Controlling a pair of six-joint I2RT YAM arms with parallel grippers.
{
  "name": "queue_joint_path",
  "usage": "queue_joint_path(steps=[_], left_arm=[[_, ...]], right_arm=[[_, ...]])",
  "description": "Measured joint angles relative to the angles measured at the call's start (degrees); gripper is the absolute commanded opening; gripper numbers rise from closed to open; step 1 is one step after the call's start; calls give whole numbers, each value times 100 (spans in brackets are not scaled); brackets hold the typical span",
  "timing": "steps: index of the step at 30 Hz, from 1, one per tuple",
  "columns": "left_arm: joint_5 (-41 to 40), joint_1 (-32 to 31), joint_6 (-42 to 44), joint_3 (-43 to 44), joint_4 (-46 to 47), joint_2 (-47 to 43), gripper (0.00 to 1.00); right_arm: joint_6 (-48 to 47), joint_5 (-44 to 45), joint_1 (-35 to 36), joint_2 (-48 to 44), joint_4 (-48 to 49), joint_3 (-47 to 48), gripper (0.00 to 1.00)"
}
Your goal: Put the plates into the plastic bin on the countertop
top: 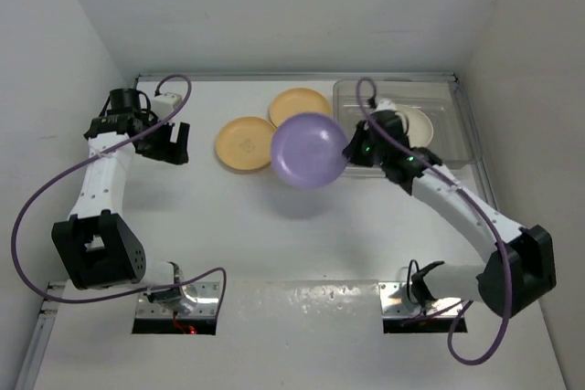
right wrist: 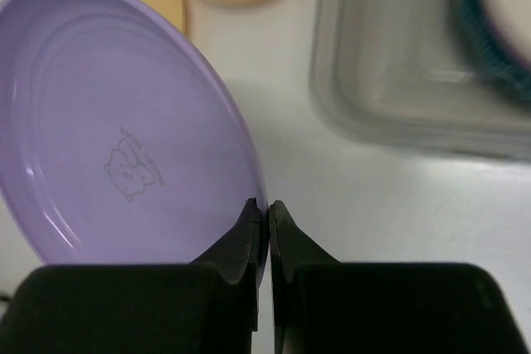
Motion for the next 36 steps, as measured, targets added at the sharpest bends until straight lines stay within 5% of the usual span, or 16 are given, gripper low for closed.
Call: queue_joint_path(steps=[10,22,23,28,31,36], left_arm=[[-127,39,17,129,20,249,87],[-221,214,13,192,22,608,87],[-232,219,13,216,26,638,87],[-223,223,13,264,26,671,87],[-221,223,13,304,31,671,87],[-208,223,13,323,28,671,87]], right_arm=[[457,404,-2924,962,-9,1447,0],[568,911,-3679,2208,-570,1950,0],[570,918,-3687,2203,-542,1910,4],[494,750,-3797,2339,-647,1921,57],[385,734,-3836,2492,-826,1976,71],[127,807,-3810,2350,-916,1818,74]])
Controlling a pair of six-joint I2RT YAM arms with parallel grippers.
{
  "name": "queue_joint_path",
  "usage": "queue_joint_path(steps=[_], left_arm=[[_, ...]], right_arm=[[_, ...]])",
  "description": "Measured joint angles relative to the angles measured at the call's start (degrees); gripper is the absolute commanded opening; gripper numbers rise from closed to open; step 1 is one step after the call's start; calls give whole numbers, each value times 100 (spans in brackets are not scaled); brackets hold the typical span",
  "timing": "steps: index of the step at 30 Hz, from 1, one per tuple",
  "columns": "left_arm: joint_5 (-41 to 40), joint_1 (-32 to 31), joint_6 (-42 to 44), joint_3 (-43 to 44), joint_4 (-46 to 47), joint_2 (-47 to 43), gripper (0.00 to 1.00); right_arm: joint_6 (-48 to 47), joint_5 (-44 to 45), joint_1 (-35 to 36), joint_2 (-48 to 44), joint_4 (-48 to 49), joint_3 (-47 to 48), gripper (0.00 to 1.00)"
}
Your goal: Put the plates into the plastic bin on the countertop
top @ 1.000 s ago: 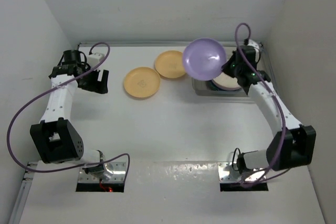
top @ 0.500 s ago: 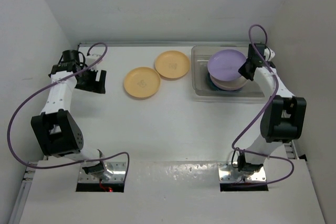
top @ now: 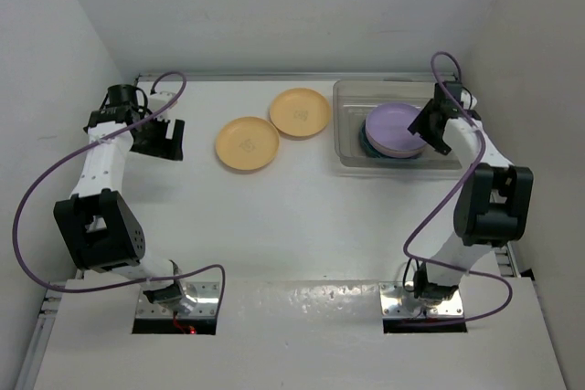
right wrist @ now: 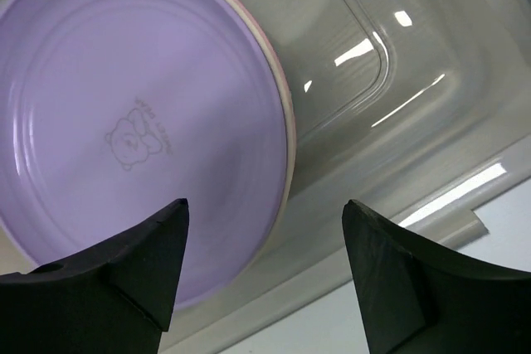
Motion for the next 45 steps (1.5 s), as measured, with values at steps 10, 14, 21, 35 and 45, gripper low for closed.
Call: queue_joint_path(steps=[10,14,21,35,45], left_arm=[[234,-52,-55,17,7,46,86],[367,-389,-245,232,225,435,83],[17,-1338,-717,1499,798,2581,73],[22,-1613,-1043,2063,1117,3794,0],[942,-2326,-505,1349,791,1757,0]], right_arm=[[-859,748,2009,-1023,129,28,77],[-828,669,3012,-1102,385,17,77],[-815,680,3648,-1073,485,0,77],[-1051,898,3681,-1818,400,-575,77],[-1906,-866,4315,-1397,1108,-656,66]])
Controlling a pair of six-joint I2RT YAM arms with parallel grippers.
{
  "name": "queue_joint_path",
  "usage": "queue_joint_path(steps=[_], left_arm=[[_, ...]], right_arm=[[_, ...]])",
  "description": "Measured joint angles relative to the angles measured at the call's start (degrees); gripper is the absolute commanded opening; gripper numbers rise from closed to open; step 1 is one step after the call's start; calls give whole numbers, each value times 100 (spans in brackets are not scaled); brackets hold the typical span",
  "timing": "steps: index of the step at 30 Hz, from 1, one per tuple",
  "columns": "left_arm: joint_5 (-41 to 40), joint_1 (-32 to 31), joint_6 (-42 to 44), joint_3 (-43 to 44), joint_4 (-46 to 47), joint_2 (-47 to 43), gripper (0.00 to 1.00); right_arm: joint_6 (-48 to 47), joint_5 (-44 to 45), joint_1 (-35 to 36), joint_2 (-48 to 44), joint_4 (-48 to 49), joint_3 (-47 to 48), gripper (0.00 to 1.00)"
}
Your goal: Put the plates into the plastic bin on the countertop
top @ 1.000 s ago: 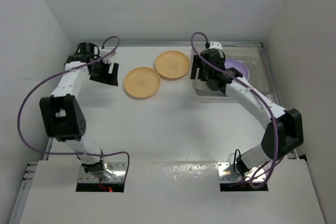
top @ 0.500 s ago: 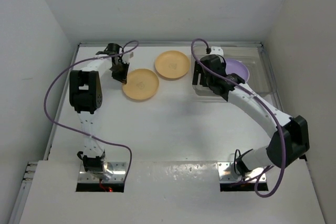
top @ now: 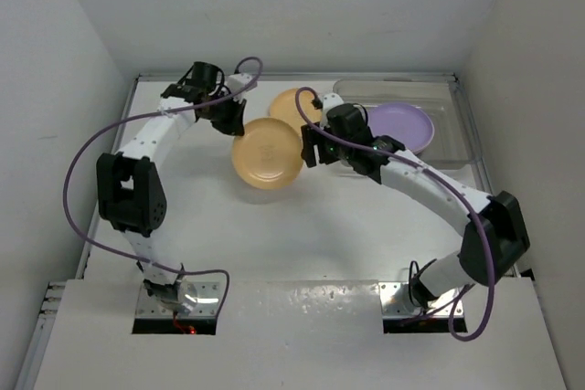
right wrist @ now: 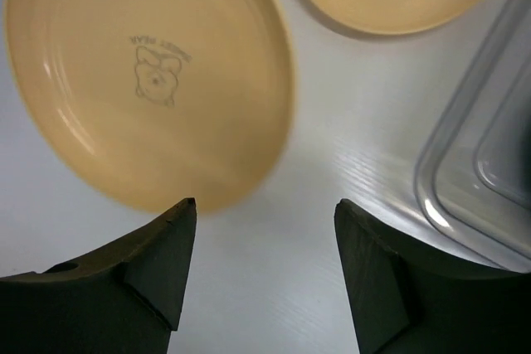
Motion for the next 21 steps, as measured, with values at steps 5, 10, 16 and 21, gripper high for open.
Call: queue_joint_path(steps=[5,10,16,21], left_arm=[[245,-562,31,291,-76,-529,0],[210,-654,87,291,-321,-557,0],[400,-654,216,291,-428,-557,0],[485,-649,378,291,-487,-557,4]], right_arm=[[9,-293,31,614,302,238,55],[90,-72,-9,813,374,240,26],[291,70,-20,822,570,205,20],[428,76,-57,903,669,133,0]])
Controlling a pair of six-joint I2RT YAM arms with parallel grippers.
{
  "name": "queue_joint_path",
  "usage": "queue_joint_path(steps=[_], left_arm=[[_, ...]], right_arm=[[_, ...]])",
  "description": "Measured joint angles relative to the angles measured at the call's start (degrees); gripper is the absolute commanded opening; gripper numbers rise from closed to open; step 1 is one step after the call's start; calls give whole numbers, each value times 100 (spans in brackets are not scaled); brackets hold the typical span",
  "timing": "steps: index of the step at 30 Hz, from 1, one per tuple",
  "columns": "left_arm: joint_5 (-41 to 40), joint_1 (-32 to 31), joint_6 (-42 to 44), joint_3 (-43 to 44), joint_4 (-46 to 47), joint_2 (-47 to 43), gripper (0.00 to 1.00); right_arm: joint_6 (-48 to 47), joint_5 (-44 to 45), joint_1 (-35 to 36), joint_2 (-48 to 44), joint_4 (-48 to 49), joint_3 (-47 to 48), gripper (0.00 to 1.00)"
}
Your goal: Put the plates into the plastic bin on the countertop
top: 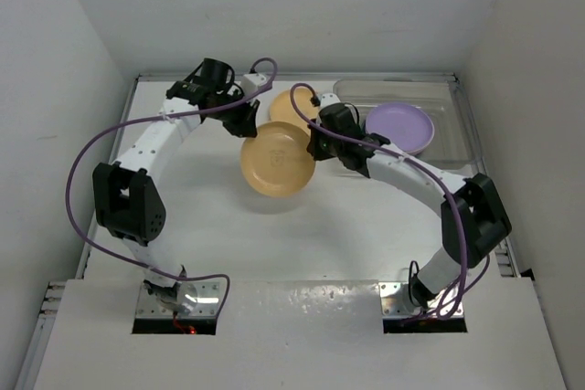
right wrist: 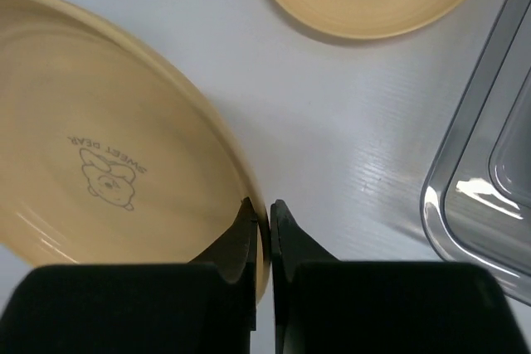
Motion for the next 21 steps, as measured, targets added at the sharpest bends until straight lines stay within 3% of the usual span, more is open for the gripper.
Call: queue_joint_path(steps=[2,3,4,5,6,7,14,21], left_arm=[[-57,2,39,0,4,0,33],[-72,2,42,2,20,0,59],[-87,7,-15,2,26,0,74],[-74,4,28,9,39,0,74],[-83,35,-22,46,11,0,94],[-96,46,4,81,4,0,99],[-702,636,-358,675,-17,46,100],[-981,1086,-647,739,-15,385,100]], right_arm=[[96,-13,-28,-7,22,-13,0],[155,-33,-37,-11,39,-13,0],[240,-87,-72,-17,57,-15,0],[319,-107,-129,-22,72,-15,0],[437,-138,-223,-39,79,-17,0],[544,-149,-354,-72,111,-28,0],[1600,9,-2114,-649,210,-76,0],[2424,859,-3698,-627,-623,-26,0]])
